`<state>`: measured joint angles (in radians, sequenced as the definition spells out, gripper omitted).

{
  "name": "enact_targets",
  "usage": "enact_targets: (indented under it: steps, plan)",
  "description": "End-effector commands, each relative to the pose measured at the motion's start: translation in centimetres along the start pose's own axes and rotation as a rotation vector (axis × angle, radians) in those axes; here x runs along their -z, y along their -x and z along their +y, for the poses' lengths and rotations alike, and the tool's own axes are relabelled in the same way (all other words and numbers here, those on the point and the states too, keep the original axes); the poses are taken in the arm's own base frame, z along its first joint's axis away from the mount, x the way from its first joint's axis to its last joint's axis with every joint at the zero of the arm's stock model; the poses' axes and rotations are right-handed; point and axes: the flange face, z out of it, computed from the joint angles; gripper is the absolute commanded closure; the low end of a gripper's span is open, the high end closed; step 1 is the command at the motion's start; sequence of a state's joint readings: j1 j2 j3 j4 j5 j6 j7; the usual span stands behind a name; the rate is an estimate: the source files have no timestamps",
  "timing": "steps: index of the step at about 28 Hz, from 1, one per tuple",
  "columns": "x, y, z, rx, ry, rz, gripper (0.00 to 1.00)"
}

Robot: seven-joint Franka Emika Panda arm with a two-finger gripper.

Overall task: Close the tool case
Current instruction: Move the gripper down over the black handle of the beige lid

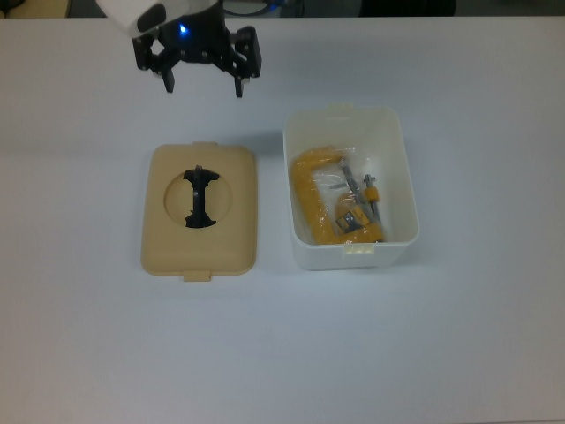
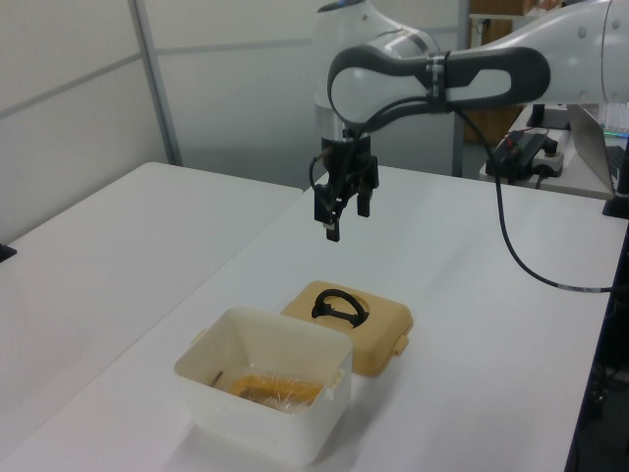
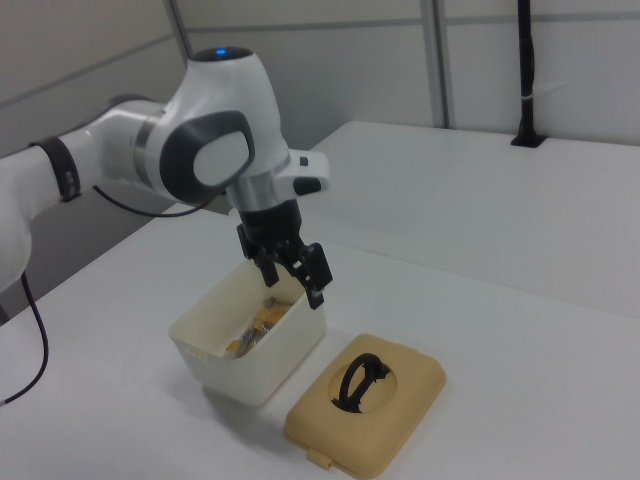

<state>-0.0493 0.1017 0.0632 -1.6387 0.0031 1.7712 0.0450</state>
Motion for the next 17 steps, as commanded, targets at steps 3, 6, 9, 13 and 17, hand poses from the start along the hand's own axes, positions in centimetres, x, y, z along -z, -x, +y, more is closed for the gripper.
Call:
enact_targets:
  steps: [3, 6, 9, 13, 17]
  plan:
    - [-3.2, 0.2, 0.6, 0.015, 0.028, 0.045, 0.0]
    - [-5.3, 0.0, 0.8, 0.021, 0.042, 0.055, 0.0]
    - [-7.3, -0.7, 0.9, 0.031, 0.059, 0.04, 0.0]
    - [-10.2, -1.7, 1.0, 0.045, 0.083, 0.013, 0.0]
    - [-13.2, -2.7, 1.2, 0.055, 0.095, 0.011, 0.0]
